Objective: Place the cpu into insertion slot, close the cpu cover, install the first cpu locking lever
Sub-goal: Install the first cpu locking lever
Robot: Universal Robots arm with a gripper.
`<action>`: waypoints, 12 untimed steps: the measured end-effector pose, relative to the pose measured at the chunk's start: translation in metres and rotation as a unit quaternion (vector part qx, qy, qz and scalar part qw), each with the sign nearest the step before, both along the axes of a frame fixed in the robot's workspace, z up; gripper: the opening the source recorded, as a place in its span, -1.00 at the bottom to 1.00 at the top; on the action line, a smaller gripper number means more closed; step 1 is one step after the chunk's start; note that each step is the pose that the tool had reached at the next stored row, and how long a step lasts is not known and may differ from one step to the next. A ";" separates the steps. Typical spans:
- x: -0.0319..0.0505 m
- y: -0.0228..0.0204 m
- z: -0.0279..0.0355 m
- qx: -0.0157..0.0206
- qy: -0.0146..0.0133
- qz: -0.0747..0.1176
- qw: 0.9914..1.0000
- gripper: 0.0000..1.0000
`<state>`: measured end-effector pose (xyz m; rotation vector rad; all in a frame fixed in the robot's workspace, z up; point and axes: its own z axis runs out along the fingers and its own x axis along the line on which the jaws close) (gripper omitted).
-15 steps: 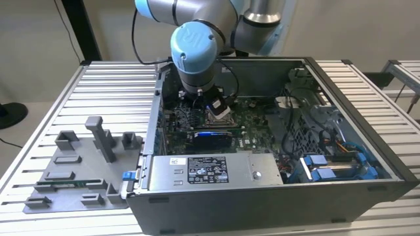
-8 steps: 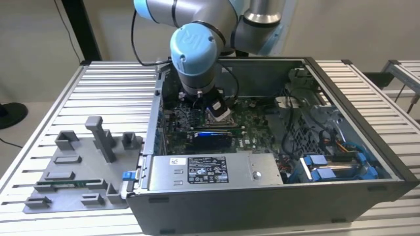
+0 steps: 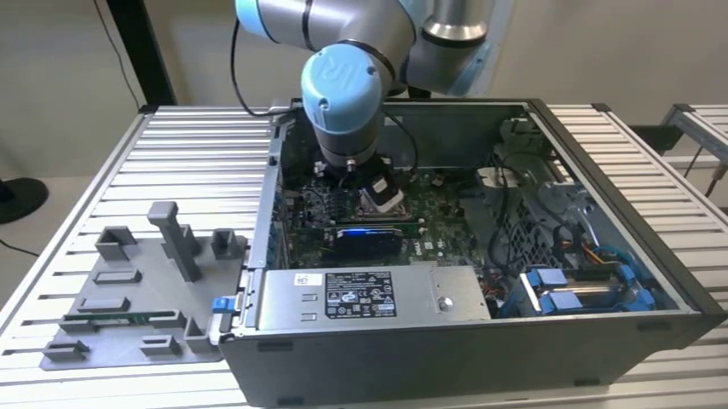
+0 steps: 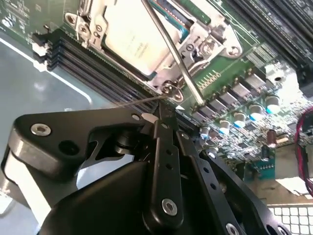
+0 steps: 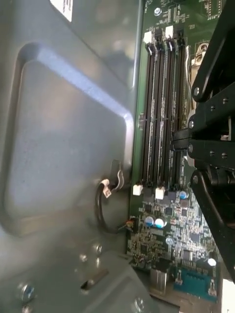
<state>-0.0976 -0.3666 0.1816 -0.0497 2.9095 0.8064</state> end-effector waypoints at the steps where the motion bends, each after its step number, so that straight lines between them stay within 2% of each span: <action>1: 0.0015 0.0000 -0.0005 0.000 0.000 -0.001 1.000 -1.00; 8: 0.0112 -0.0003 -0.0054 0.000 0.000 -0.003 1.000 -1.00; 12: 0.0166 -0.0001 -0.0069 0.002 0.002 -0.002 1.000 -1.00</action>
